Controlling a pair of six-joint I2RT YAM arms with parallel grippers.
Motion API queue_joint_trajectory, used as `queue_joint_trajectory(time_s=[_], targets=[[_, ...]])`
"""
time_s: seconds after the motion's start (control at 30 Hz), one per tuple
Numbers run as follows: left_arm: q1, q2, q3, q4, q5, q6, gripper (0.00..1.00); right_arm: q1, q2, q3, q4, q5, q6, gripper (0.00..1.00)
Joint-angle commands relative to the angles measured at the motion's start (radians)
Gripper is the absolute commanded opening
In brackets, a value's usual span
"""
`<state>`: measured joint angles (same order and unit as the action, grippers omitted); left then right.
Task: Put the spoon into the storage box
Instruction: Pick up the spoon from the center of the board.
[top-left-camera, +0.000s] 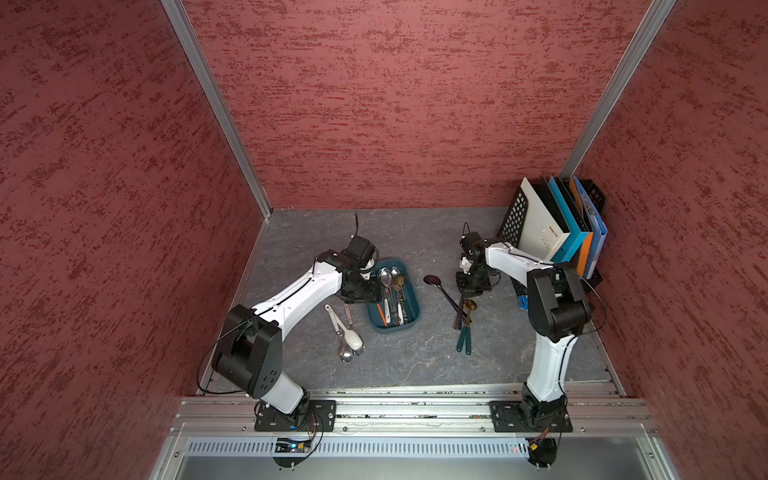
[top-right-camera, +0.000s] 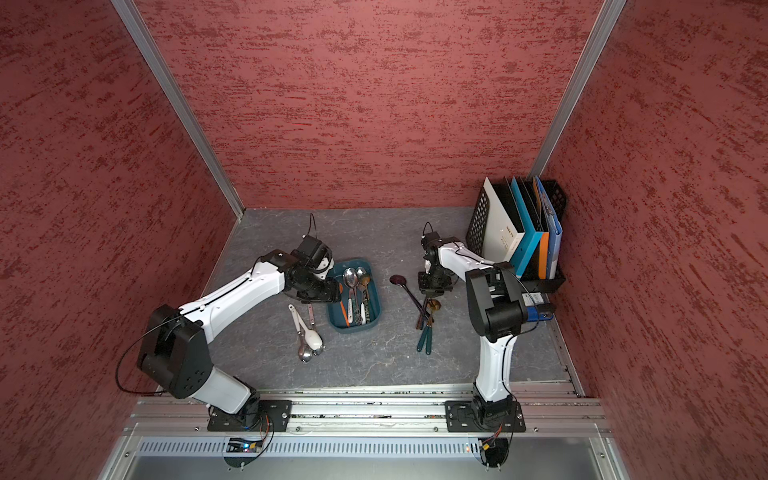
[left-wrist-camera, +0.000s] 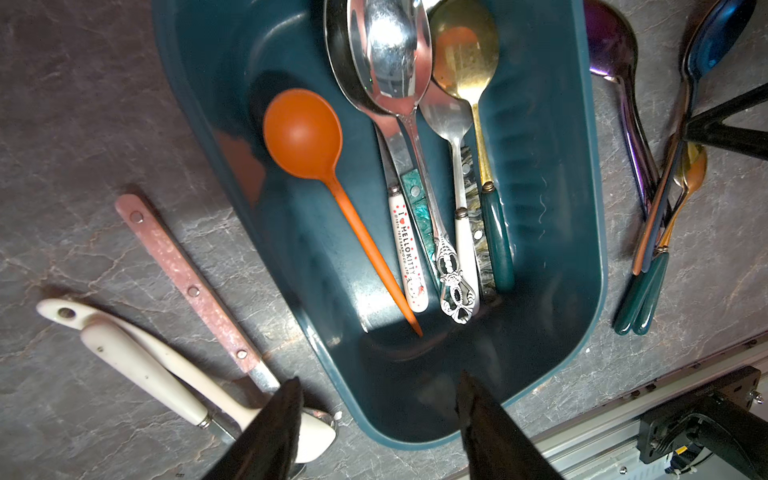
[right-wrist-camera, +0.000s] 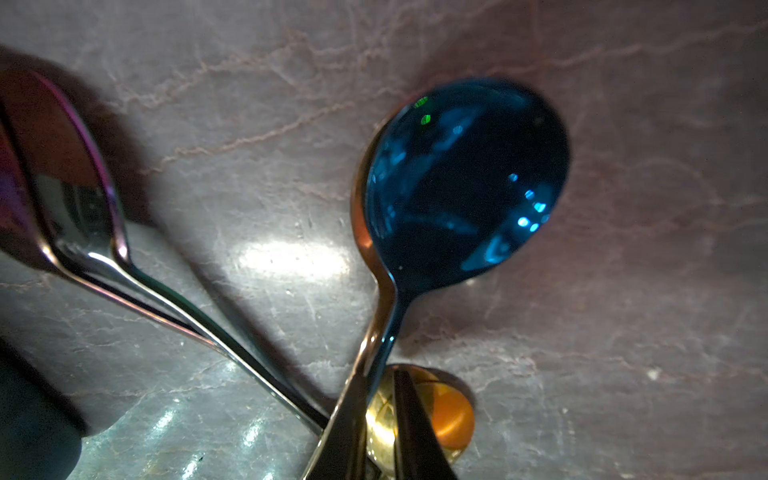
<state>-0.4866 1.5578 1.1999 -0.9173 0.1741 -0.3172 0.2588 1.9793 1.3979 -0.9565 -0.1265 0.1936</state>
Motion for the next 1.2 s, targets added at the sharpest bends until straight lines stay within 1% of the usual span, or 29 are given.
queue_joint_trajectory(time_s=[0.0, 0.1, 0.33, 0.63, 0.83, 1.17], targets=[[0.0, 0.013, -0.014, 0.01, -0.015, -0.009, 0.63, -0.008, 0.028, 0.007, 0.031, 0.012, 0.001, 0.16], [0.0, 0.013, -0.015, 0.012, -0.015, -0.011, 0.63, -0.007, 0.024, 0.003, 0.034, -0.005, 0.011, 0.16], [0.001, 0.011, -0.023, 0.017, -0.014, -0.012, 0.63, 0.004, 0.018, 0.007, 0.02, -0.002, 0.012, 0.16], [0.002, 0.015, -0.028, 0.026, -0.008, -0.015, 0.63, 0.017, -0.009, -0.045, 0.031, -0.009, 0.043, 0.16], [0.002, 0.016, -0.03, 0.029, -0.007, -0.015, 0.63, 0.031, -0.022, -0.052, 0.029, -0.015, 0.053, 0.16], [0.003, 0.014, -0.036, 0.031, -0.005, -0.011, 0.63, 0.043, -0.002, -0.054, 0.033, 0.008, 0.064, 0.16]])
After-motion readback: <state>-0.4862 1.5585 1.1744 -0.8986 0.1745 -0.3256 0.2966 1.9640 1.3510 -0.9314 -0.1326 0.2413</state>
